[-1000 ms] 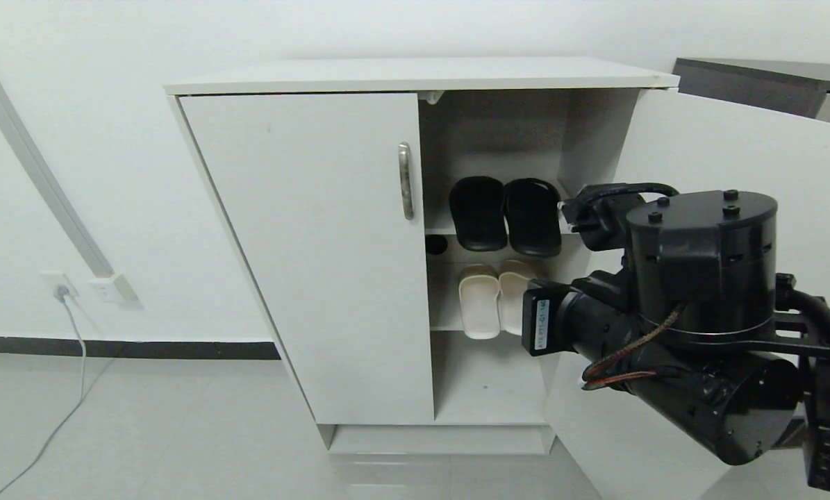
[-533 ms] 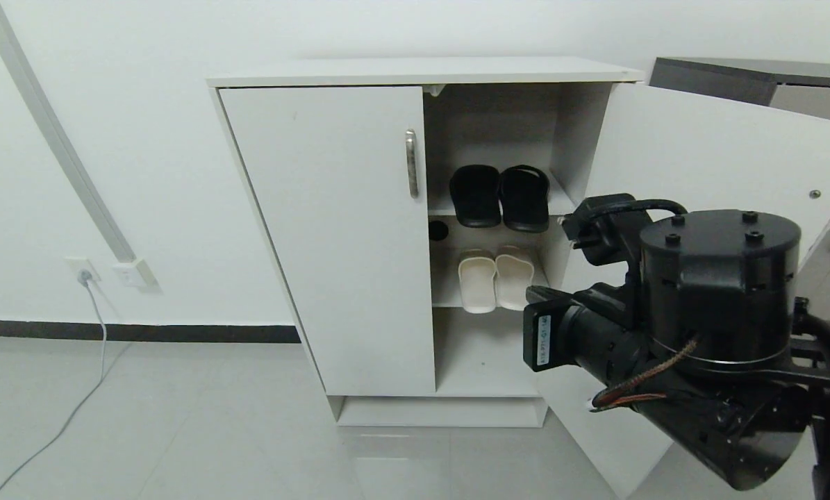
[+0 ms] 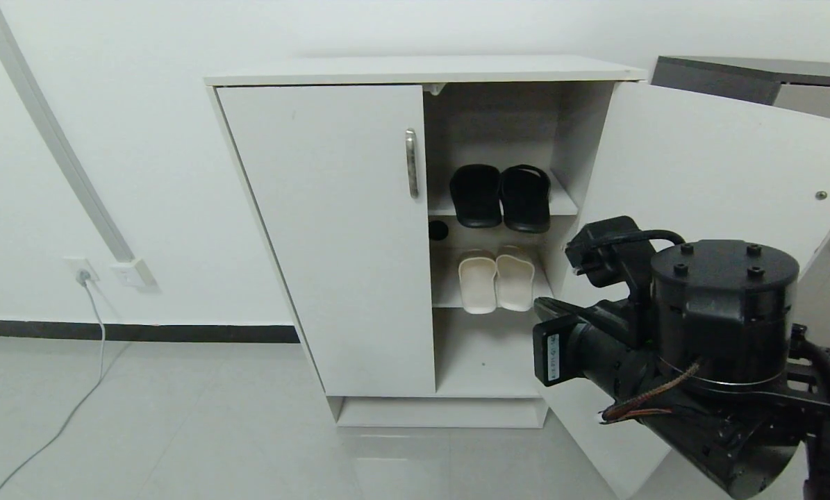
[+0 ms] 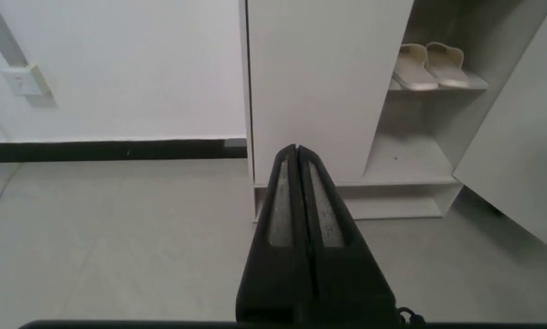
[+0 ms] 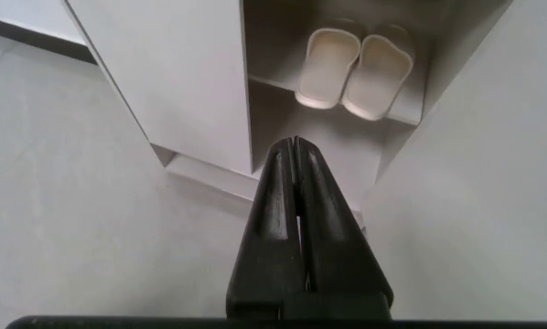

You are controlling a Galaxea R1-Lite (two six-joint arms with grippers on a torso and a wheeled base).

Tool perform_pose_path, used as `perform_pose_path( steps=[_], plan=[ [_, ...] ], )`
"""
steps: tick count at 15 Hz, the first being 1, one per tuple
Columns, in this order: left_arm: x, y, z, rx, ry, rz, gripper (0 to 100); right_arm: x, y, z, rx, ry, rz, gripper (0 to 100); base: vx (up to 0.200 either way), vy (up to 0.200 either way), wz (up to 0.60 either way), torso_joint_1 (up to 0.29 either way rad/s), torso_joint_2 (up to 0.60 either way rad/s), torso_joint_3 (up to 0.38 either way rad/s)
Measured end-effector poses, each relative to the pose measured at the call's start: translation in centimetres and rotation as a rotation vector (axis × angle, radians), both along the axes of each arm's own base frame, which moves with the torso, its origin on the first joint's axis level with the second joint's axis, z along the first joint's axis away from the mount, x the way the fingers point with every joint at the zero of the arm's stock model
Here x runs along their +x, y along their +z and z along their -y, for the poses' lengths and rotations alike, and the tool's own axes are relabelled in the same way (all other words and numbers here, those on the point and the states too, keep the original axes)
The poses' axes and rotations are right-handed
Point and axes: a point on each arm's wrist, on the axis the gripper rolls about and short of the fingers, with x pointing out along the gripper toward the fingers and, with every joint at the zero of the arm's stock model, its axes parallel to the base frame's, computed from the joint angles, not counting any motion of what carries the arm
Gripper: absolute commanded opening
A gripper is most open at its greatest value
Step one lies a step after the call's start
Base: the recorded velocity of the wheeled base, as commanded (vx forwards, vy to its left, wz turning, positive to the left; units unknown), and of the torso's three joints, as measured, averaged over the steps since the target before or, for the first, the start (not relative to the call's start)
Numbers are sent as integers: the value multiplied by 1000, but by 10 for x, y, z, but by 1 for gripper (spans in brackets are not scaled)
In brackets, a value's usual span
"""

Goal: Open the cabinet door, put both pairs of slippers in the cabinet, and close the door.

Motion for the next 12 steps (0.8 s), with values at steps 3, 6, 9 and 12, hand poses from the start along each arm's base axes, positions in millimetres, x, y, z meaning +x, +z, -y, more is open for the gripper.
perform_pose_path(
  steps=[3,6,9,12],
  plan=[
    [0,0,0,0,0,0,0,2,-3,-1,-6,-4,-6,0,0,0,0,0,0,0],
    [0,0,0,0,0,0,0,2,-4,-1,-8,-4,-8,0,0,0,0,0,0,0],
    [0,0,0,0,0,-1,0,3,-3,-1,-10,-5,-8,0,0,0,0,3,-137,-146],
    [0,0,0,1,0,-2,0,4,-4,-1,-14,-8,-11,0,0,0,0,33,-245,-357]
  ],
)
